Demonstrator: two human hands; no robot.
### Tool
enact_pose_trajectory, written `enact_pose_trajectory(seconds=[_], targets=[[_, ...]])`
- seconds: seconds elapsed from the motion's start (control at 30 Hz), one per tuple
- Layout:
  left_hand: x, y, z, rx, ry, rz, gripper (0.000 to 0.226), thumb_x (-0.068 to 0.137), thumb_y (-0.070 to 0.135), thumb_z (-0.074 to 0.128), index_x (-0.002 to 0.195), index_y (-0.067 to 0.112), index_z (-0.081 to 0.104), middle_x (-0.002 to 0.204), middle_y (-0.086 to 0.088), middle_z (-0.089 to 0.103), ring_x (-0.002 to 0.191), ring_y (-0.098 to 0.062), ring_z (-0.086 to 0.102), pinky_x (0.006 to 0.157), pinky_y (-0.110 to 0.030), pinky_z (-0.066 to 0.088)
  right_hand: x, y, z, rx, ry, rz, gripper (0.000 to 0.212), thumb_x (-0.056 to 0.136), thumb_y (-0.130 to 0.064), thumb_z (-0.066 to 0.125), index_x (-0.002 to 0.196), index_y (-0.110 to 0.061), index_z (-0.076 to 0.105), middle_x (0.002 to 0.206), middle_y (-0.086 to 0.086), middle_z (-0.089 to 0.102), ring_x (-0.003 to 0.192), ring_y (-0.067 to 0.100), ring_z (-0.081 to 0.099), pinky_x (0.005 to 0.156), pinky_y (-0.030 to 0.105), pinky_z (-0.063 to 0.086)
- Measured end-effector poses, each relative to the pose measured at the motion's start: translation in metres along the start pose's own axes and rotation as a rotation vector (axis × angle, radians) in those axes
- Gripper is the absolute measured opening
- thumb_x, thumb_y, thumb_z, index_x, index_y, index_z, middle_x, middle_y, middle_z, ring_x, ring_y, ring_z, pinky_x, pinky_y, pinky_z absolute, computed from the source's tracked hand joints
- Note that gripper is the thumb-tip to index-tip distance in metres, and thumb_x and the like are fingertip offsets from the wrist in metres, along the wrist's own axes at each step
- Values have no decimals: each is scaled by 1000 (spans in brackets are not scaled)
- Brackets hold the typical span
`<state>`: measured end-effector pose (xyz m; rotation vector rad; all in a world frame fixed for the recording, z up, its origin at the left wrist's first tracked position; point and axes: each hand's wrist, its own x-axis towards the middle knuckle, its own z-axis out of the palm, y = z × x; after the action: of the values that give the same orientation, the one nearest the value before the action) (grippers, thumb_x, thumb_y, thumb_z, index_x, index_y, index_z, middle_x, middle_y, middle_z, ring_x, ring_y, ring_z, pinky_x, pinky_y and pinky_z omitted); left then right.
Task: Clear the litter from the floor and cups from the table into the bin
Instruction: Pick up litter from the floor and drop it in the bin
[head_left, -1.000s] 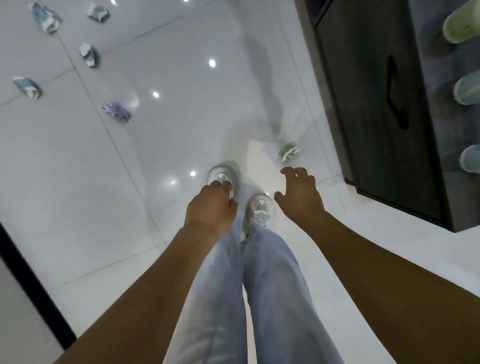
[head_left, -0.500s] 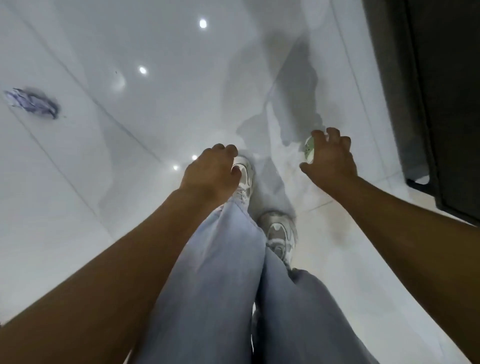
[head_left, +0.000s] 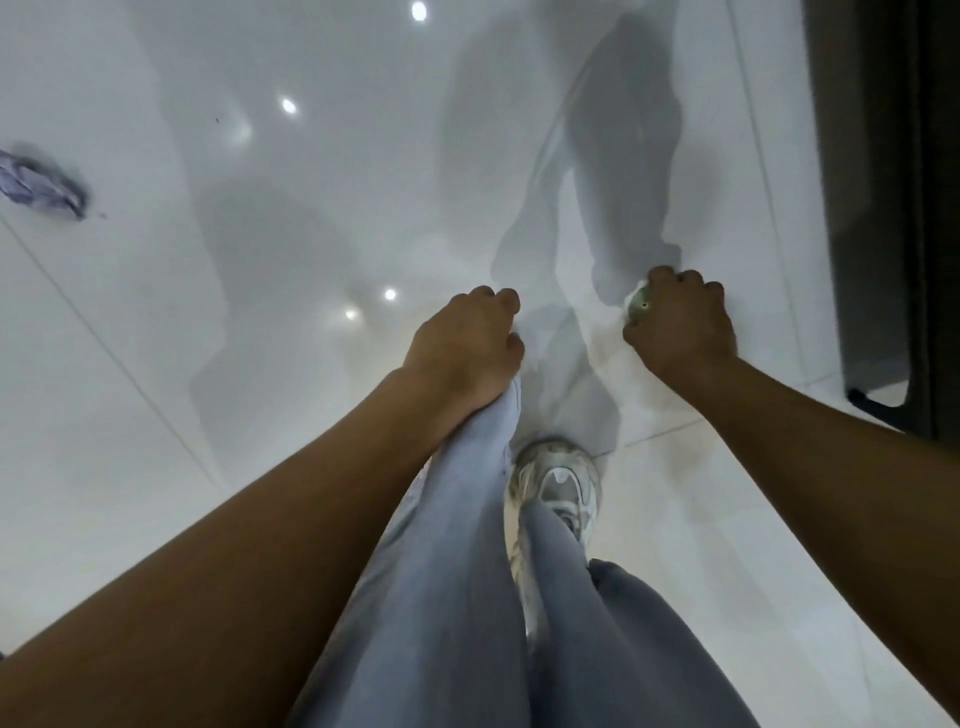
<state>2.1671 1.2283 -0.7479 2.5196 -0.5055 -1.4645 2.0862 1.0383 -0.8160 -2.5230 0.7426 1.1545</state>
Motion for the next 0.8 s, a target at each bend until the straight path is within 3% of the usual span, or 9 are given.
enact_pose_trajectory(seconds=[0.13, 0.23, 0.43, 0.53, 0.7, 0.8], targets=[[-34, 19, -21, -2, -16, 21, 35, 91, 12, 47, 126, 13, 48, 113, -7, 54, 104, -26, 54, 86, -42, 49, -51, -33, -38, 259, 38, -53, 53, 83, -26, 68, 130, -11, 47, 126, 16, 51, 115, 36, 46, 90, 38, 41], [-72, 31, -47, -6, 0, 51, 53, 89, 8, 53, 138, 19, 36, 117, -6, 51, 106, -25, 53, 84, -42, 51, -100, -61, -74, 410, 43, -113, 58, 82, -27, 72, 132, -14, 47, 126, 12, 54, 116, 32, 48, 93, 34, 40], [-159, 42, -105, -86, 78, 99, 76, 85, 15, 63, 148, 21, 21, 134, -4, 44, 118, -23, 50, 87, -42, 50, -196, -102, -150, 617, -68, -128, 67, 80, -25, 74, 138, -19, 41, 130, 6, 53, 119, 25, 51, 98, 35, 45], [-201, 46, -132, -126, 134, 134, 72, 84, 13, 62, 147, 21, 27, 135, -2, 45, 116, -21, 51, 86, -41, 51, -233, -121, -183, 634, -125, -154, 72, 80, -23, 74, 142, -20, 36, 129, 4, 53, 117, 23, 53, 92, 31, 46], [-262, 41, -161, -159, 188, 120, 49, 83, 7, 57, 131, 12, 46, 122, -6, 51, 106, -22, 53, 82, -41, 49, -281, -153, -223, 588, -270, -251, 85, 82, -15, 68, 150, -20, 16, 130, 2, 48, 98, 12, 49, 64, 10, 34], [-290, 30, -165, -191, 233, 98, 38, 83, 6, 55, 121, 8, 52, 116, -6, 53, 101, -21, 53, 80, -38, 48, -306, -171, -235, 543, -344, -316, 85, 85, -14, 65, 152, -20, 12, 137, 4, 44, 100, 10, 46, 65, 9, 33]])
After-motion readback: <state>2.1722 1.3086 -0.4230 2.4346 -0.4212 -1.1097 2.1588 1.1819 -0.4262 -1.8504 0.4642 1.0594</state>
